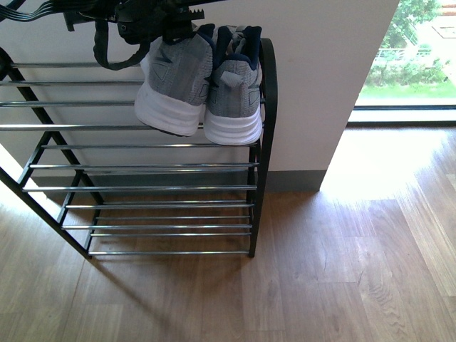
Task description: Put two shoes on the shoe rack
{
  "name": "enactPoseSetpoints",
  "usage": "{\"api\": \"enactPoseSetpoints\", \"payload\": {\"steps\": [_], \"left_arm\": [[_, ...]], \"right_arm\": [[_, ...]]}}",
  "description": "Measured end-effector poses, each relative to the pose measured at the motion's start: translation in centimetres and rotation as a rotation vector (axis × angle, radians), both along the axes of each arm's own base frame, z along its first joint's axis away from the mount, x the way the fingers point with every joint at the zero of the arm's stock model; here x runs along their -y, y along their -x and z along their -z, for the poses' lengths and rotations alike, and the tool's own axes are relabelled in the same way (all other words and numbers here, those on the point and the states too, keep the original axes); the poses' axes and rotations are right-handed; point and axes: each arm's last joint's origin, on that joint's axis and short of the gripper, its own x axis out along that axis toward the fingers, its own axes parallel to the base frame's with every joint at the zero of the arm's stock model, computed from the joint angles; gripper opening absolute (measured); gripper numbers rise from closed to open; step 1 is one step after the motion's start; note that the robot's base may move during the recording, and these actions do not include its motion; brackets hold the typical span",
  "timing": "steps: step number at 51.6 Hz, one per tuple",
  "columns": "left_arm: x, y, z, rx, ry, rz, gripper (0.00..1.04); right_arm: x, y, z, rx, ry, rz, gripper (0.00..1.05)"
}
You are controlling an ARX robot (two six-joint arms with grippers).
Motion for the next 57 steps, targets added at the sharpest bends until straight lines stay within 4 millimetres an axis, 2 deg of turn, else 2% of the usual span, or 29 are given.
{"api": "enactPoseSetpoints", "payload": {"steps": [16,34,44,49,52,57], "left_arm": [[-0.2,0.0,0.7,-0.012,0.108,0.076,0.03],[-2.1,0.0,2.0,-0.075,0.045,0.126,0.51],[-3.0,0.1,1.8,-0.105,0.006,0.126,0.77],[-3.9,1.1,0.4,-0.107,0.045,0.14,0.96],[-4.2,1.7,-0.7,-0.093,0.069,0.157,0.96],[-4.8,3.3,-3.8,-0.046,0.089,0.163,0.95]], "right_arm": [[0.0,0.0,0.0,0.0,0.0,0.0,0.96],[0.0,0.0,0.0,0.0,0.0,0.0,0.96],[0.0,0.0,0.0,0.0,0.0,0.0,0.96],[0.0,0.0,0.0,0.0,0.0,0.0,0.96],[0.0,0.0,0.0,0.0,0.0,0.0,0.96],[0.0,0.0,0.0,0.0,0.0,0.0,0.96]]}}
